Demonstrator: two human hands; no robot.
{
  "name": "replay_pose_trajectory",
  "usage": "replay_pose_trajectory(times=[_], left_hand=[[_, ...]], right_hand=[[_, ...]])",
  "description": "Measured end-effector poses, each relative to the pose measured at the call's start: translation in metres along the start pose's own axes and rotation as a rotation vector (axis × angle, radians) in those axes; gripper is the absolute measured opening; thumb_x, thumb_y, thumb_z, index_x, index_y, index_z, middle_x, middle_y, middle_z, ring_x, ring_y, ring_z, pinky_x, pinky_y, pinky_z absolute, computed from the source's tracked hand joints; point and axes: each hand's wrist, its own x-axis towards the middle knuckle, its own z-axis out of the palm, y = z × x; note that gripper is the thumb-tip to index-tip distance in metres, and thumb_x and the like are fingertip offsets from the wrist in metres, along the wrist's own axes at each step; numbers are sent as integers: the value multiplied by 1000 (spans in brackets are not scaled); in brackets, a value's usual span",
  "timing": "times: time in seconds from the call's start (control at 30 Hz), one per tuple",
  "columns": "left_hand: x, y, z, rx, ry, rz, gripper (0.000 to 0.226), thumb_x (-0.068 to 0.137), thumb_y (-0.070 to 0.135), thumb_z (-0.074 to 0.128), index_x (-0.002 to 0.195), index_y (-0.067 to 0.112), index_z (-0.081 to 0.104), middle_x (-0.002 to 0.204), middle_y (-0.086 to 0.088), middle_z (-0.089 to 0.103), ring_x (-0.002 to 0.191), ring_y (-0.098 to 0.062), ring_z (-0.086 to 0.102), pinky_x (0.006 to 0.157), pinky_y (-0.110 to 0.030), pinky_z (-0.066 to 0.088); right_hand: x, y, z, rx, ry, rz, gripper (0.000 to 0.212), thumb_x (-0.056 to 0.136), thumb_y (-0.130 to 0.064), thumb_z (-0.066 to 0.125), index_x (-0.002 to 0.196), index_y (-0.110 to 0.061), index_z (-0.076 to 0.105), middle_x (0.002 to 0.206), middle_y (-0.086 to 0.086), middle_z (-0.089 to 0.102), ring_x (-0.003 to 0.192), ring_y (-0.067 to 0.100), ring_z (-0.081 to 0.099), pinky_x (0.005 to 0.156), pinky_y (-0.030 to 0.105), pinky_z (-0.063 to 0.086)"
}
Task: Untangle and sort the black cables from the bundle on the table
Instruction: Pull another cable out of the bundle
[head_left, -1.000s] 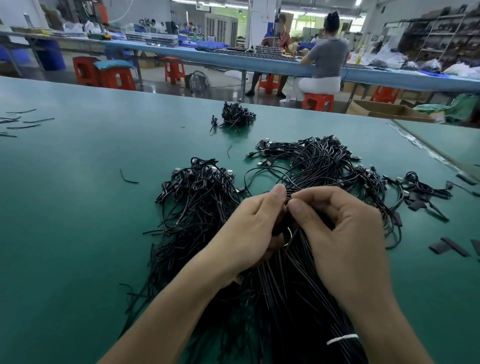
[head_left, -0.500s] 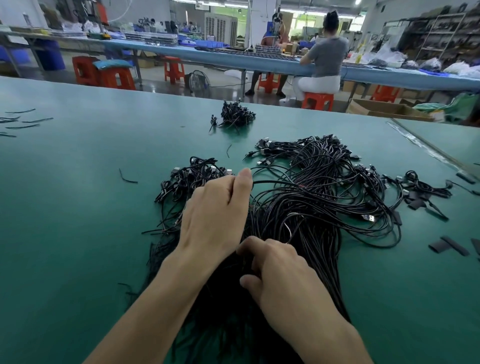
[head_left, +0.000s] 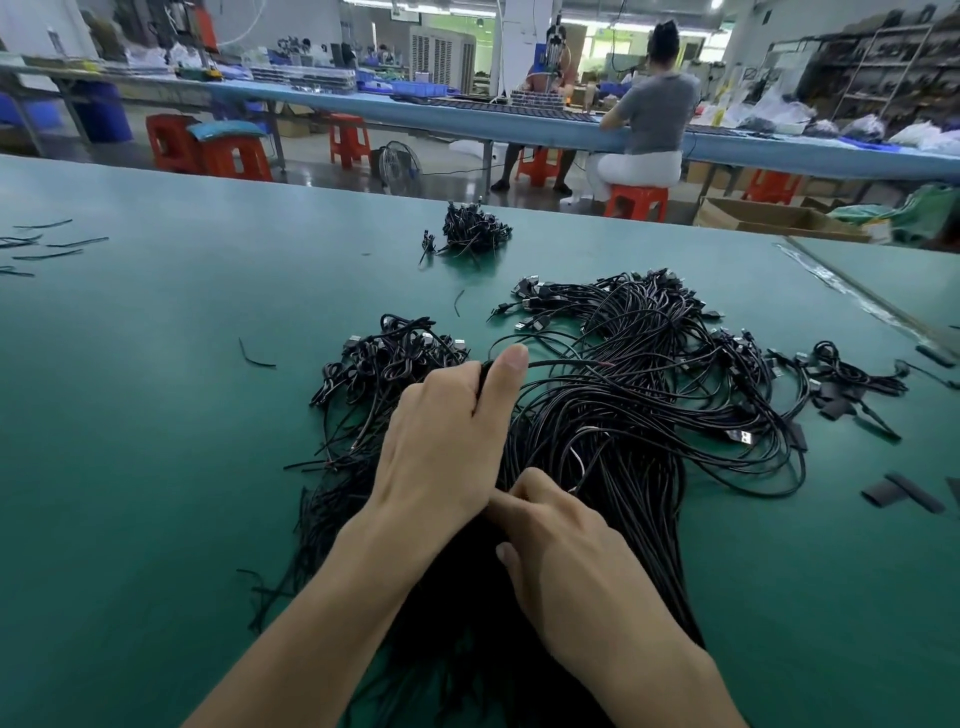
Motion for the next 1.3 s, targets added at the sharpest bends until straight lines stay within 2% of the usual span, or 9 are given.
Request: replay_pose_trajectory(times=[0.1,0.2,0.3,0.43,0.63,0.83,1.0,1.17,1.3], left_hand=[[0,-1,2,-4,4,2,62,100,61,34,52,21,25,41,12,40,42,-11,35,50,-32,24],[0,-2,2,-6,9,1,63,101,60,33,51,21,26,40,12,38,42,-11,34,49,-31,22],[-1,-1,3,11,-29,-14,59,97,65,27,53,29,43,43,14,42,45,-9,38,50,-32,24],[-2,0,4,21,-74,-32,51,92,69,24,58,40,49,47,18,47,50,-7,43,50,-32,24],[1,-3,4,-46,-71,-59,63,97,64,32,50,23,37,41,10,37,44,-12,34,51,-33,26],[-1,0,5,-24,-120,-55,51,94,67,28,55,41,50,43,16,44,44,-6,42,47,-26,24],[1,-3,4,-102,-125,-58,56,97,64,29,53,31,40,43,13,37,42,-8,32,45,-21,26],[2,-3,5,-159,-120,-56,57,94,68,29,54,27,36,44,12,33,42,-8,28,50,-31,26],[4,-4,3,-225,-86,-63,58,89,71,29,52,27,33,45,12,31,42,-7,24,49,-30,24]], right_hand=[[2,0,1,-6,-4,-19,32,101,-27,48,128,-44,53,110,-13,44,100,12,50,71,24,38],[4,2,-1,0,6,-29,26,102,-32,48,123,-39,61,113,-14,50,104,10,52,70,23,35],[5,2,-4,2,1,-43,22,101,-36,49,117,-39,63,112,-14,53,104,8,51,71,22,33],[7,2,-2,-29,29,-77,20,101,-37,48,113,-36,64,111,-12,52,103,11,53,77,24,41],[6,7,2,-14,15,-99,18,97,-28,55,109,-37,66,114,-18,52,107,6,47,80,22,39],[6,5,5,-26,38,-100,16,101,-34,47,111,-35,60,113,-15,49,103,9,47,78,22,42],[5,5,2,-16,149,-115,12,102,-30,48,110,-32,57,102,-13,52,92,11,51,69,22,35],[6,1,2,-22,178,-157,13,98,-23,56,106,-26,65,90,-10,55,81,12,53,63,21,36],[6,3,-2,50,188,-199,22,101,-24,53,119,-29,64,102,-11,55,92,10,52,74,25,48]])
